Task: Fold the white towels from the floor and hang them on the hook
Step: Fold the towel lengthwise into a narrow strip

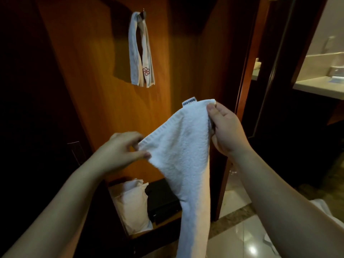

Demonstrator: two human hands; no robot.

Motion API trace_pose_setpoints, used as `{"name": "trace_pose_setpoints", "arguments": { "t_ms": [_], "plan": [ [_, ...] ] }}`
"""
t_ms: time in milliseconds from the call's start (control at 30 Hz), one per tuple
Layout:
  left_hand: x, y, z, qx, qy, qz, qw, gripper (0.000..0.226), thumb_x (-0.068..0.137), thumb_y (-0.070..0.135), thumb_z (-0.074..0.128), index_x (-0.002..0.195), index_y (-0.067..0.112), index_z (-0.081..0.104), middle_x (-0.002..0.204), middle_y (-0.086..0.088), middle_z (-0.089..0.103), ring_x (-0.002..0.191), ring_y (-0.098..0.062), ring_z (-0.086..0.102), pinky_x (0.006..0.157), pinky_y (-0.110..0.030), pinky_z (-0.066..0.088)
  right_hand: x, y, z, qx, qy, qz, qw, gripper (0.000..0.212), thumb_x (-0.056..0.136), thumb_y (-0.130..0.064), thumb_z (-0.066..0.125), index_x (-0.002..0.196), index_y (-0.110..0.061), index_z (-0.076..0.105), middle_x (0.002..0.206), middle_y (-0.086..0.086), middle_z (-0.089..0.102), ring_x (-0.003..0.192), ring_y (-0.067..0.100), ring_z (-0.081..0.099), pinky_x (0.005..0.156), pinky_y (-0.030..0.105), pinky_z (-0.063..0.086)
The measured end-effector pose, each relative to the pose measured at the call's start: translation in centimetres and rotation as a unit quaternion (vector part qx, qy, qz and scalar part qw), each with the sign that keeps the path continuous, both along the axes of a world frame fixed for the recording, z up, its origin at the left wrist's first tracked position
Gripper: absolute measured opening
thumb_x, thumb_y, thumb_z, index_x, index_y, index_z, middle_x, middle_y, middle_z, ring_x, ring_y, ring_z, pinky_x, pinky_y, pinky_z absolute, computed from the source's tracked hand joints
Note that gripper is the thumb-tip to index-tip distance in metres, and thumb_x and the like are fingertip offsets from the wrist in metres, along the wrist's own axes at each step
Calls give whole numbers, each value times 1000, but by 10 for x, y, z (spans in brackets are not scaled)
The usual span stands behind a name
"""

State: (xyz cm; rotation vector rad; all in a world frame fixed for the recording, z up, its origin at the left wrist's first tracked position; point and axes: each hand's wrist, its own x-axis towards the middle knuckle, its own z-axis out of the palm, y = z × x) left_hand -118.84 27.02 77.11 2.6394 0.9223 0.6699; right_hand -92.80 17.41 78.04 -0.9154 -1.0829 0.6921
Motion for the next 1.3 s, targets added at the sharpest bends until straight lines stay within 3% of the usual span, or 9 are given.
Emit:
{"name": "trace_pose_setpoints", "arguments": {
  "t_ms": [100,267,500,600,667,767,867,1000,1300],
  "plan": [
    [1,8,-12,-75,-20,27,997,21,84,25,80,79,33,62,81,8,60,79,-11,57,75,-34,42,7,-2,0,3,4,10,1000,29,102,-31,49,103,-29,78,110,8,75,104,22,72,83,29,57],
    [6,4,-11,-284,-289,-48,913,17,60,25,75,67,34,62,68,11,61,64,-4,57,58,-17,46,20,-6,0,0,-35,-29,999,26,101,-42,51,105,-34,75,111,3,75,105,20,70,86,34,54],
    [28,-6,15,-190,-580,-36,791,20,84,16,63,95,32,60,77,11,69,63,-6,65,51,-20,50,16,-7,13,43,-66,-64,995,39,88,-70,57,106,-40,72,114,-3,73,112,21,67,99,48,53],
    [40,-10,4,-181,-536,15,825,18,93,32,67,110,28,69,104,1,76,96,-20,73,78,-41,61,10,-4,14,49,-69,-82,993,43,85,-75,55,105,-41,72,112,-4,72,114,22,65,106,57,45],
    [40,-9,-2,-151,-514,76,841,18,95,45,64,105,35,74,101,4,76,97,-17,71,87,-51,57,9,-4,11,42,-73,-101,991,45,84,-77,53,104,-41,71,111,-3,71,113,24,64,106,58,45],
    [46,-12,-1,-123,-544,91,825,20,96,53,58,100,42,74,95,10,75,90,-12,69,80,-45,57,6,-3,3,18,-90,-149,985,31,95,-67,45,98,-46,68,103,-11,70,104,13,66,91,46,53],
    [56,-18,1,-68,-550,124,823,20,101,51,49,93,49,68,85,21,68,77,3,61,67,-23,50,-1,-1,-2,6,-96,-197,976,30,104,-55,38,93,-46,65,90,-21,67,83,-4,63,74,23,46],
    [53,-20,-2,34,-518,108,848,27,106,37,42,94,53,59,88,28,62,80,9,55,70,-9,41,-3,2,-4,3,-74,-221,972,31,106,-49,38,92,-36,63,80,-23,63,74,-5,59,71,23,45],
    [40,-20,-1,24,-527,88,845,21,95,47,52,77,39,60,69,21,56,64,5,47,59,-20,39,-3,-1,1,28,-122,-259,958,31,107,-46,37,85,-44,59,76,-24,60,68,-6,54,61,11,42]
  ]
}}
